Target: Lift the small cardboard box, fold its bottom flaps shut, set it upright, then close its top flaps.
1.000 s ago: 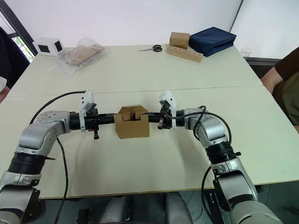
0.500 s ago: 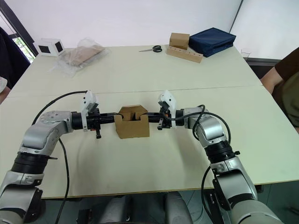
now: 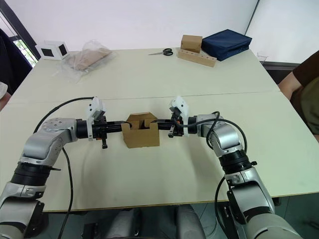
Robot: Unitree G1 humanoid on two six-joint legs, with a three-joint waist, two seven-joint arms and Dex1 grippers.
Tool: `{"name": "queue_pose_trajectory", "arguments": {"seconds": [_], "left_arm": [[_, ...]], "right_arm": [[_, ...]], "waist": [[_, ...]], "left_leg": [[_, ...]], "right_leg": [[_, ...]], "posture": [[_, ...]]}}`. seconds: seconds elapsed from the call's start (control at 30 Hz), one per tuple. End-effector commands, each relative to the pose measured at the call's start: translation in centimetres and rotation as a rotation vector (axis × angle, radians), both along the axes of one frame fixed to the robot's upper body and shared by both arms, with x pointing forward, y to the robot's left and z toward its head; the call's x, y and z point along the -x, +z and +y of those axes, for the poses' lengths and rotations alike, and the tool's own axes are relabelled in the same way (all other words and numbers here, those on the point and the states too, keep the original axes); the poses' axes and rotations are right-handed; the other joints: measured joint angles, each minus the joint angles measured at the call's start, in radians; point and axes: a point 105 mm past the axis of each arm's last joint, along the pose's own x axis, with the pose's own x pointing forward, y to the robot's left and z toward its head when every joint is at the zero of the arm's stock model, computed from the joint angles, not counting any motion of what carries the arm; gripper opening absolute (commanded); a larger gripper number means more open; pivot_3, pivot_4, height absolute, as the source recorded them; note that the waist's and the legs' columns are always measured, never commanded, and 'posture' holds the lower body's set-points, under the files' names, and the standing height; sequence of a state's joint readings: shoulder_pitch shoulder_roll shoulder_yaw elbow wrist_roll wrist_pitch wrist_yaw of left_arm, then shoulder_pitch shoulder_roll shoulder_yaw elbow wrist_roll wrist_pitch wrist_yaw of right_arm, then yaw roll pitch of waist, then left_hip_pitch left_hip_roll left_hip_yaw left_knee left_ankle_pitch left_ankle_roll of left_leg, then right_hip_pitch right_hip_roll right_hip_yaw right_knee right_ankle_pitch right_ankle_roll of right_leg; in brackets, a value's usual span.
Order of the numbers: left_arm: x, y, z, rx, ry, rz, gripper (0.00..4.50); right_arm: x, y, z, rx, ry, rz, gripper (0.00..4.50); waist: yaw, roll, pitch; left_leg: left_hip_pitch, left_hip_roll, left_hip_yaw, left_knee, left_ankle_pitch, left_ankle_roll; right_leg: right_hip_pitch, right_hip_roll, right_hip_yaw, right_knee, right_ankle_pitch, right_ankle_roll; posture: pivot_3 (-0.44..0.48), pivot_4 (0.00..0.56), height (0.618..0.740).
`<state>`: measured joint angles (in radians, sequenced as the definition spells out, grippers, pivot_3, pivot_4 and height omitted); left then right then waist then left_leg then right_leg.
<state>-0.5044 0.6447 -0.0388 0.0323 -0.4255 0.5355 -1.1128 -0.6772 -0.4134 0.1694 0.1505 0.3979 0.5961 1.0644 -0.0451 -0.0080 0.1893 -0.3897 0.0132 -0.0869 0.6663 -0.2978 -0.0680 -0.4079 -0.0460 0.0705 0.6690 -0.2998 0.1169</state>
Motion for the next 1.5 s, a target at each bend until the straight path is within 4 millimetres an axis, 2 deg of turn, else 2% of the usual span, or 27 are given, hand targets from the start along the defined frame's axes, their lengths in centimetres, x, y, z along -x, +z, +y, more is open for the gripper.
{"name": "queue_pose_trajectory", "arguments": {"seconds": [0.03, 0.23, 0.4, 0.5, 0.63, 0.77, 0.93, 1.1, 1.5], "left_arm": [[0.0, 1.6, 0.6, 0.032, 0.006, -0.026, 0.05], [0.1, 4.9, 1.5, 0.114, 0.024, -0.056, 0.05], [0.2, 5.6, 2.6, 0.105, 0.041, -0.054, 0.05], [-0.5, 5.4, 3.6, 0.078, 0.079, -0.061, 0.05], [-2.5, 5.6, 4.0, 0.078, 0.128, -0.081, 0.05], [-4.7, 5.1, 3.0, 0.096, 0.131, -0.073, 0.05], [-5.9, 4.1, 1.0, 0.093, 0.078, -0.052, 0.05], [-6.9, 2.5, -1.1, 0.092, 0.032, -0.028, 0.05], [-6.6, 2.4, -2.9, 0.124, -0.056, -0.015, 0.05]], "right_arm": [[0.1, 3.3, -0.6, -0.052, -0.004, -0.087, 0.00], [0.3, 4.9, -1.6, -0.084, -0.036, -0.113, 0.00], [0.5, 5.7, -2.8, -0.080, -0.068, -0.132, 0.00], [1.1, 6.1, -3.5, -0.081, -0.075, -0.133, 0.00], [3.6, 6.3, -3.3, -0.081, 0.001, -0.115, 0.00], [5.9, 5.7, -1.3, -0.090, 0.089, -0.086, 0.00], [6.5, 4.3, 0.7, -0.089, 0.117, -0.063, 0.00], [5.4, 2.6, 2.3, -0.054, 0.091, -0.068, 0.00], [4.2, 2.2, 3.9, -0.077, 0.056, -0.072, 0.00]], "waist": [[0.000, 0.000, 0.000], [-0.001, 0.000, 0.000], [-0.001, 0.000, 0.000], [0.001, 0.000, 0.000], [0.004, 0.000, 0.000], [0.002, 0.000, 0.000], [0.000, 0.000, 0.000], [0.000, 0.000, 0.000], [-0.001, 0.000, 0.001]], "left_leg": [[0.000, 0.000, 0.000, 0.000, 0.000, 0.000], [-0.001, 0.000, 0.000, 0.000, 0.000, 0.000], [-0.001, 0.000, 0.000, 0.000, 0.000, 0.000], [-0.001, 0.000, 0.000, 0.000, 0.000, 0.000], [-0.002, 0.000, -0.001, 0.000, 0.000, 0.000], [-0.002, 0.000, 0.000, 0.000, 0.000, 0.000], [-0.002, 0.000, 0.000, 0.000, 0.000, 0.000], [-0.002, 0.000, 0.000, 0.000, 0.000, 0.000], [-0.002, -0.001, -0.001, 0.000, 0.000, 0.000]], "right_leg": [[0.000, 0.000, 0.000, 0.000, 0.000, 0.000], [-0.001, 0.000, 0.000, 0.000, 0.000, 0.000], [-0.001, 0.000, 0.000, 0.000, 0.000, 0.000], [-0.001, 0.000, 0.000, 0.000, 0.000, 0.000], [-0.001, 0.000, -0.001, -0.001, 0.000, 0.000], [-0.001, 0.000, -0.001, -0.001, 0.000, 0.000], [-0.001, 0.000, -0.001, -0.001, 0.000, 0.000], [-0.001, 0.000, -0.001, -0.001, 0.000, 0.000], [-0.001, 0.000, -0.001, -0.001, 0.000, 0.000]], "posture": [[0.000, 0.150, 0.740], [0.000, 0.150, 0.740], [0.000, 0.150, 0.740], [0.000, 0.150, 0.740], [0.000, 0.150, 0.740], [0.000, 0.150, 0.740], [0.000, 0.150, 0.740], [0.000, 0.150, 0.740], [0.000, 0.150, 0.740]]}}
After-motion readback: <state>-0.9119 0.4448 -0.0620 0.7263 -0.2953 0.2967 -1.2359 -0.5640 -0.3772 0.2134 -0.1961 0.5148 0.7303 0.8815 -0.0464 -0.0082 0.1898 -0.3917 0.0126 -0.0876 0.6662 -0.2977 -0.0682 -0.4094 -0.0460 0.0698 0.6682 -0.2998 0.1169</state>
